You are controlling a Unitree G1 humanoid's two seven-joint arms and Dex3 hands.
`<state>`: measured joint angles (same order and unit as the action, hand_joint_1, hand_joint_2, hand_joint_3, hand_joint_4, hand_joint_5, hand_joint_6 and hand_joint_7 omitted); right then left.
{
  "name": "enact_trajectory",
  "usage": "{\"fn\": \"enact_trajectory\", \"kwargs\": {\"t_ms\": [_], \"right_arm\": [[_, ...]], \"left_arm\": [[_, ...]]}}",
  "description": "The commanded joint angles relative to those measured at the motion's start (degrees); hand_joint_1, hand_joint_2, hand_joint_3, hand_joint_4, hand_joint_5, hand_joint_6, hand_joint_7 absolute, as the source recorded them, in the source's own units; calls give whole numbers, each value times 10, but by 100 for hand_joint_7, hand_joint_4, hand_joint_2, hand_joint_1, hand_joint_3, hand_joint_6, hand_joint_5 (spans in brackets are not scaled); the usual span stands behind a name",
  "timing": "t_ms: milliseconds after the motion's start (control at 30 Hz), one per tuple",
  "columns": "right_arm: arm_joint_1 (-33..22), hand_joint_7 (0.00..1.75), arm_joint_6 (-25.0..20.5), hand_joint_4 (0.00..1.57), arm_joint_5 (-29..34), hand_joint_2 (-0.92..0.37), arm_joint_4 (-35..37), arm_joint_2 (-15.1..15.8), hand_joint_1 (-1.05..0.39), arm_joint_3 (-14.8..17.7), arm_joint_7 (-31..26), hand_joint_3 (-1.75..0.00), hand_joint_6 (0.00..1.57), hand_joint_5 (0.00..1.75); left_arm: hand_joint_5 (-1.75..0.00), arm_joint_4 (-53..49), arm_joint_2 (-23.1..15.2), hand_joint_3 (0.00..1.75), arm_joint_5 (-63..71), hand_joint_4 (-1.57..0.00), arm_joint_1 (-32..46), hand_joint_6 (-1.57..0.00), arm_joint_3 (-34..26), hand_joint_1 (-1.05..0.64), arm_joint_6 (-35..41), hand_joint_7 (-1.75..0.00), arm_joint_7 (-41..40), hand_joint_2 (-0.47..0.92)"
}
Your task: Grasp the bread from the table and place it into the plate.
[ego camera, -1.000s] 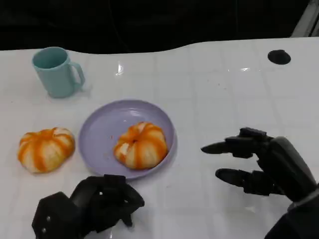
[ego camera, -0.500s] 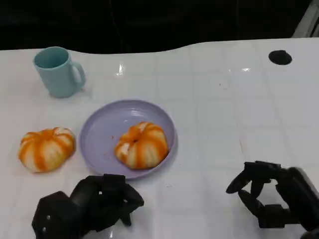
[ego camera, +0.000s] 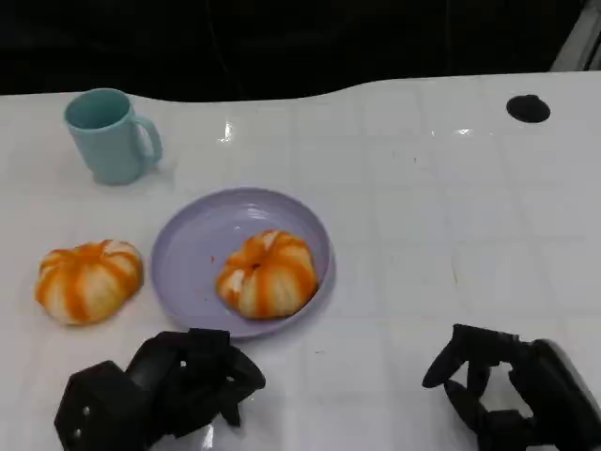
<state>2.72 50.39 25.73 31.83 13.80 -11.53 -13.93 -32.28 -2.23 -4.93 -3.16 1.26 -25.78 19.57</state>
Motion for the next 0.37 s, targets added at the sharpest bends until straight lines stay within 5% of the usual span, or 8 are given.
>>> {"fn": "enact_trajectory", "kwargs": {"t_ms": [33,367], "right_arm": [[-4,132,3,80,0,-41,-9,2,-33,6,-5,-121,80,173],[-5,133,0,81,-8,-39,-9,0,-31,9,-1,-124,80,174]], "left_arm": [[-141,5,-9,0,-1,-100,10,-123,-4,-99,0,-75,3,90],[-141,16,-11,0,-4,-99,18,-124,-2,-99,5,-74,4,90]]}}
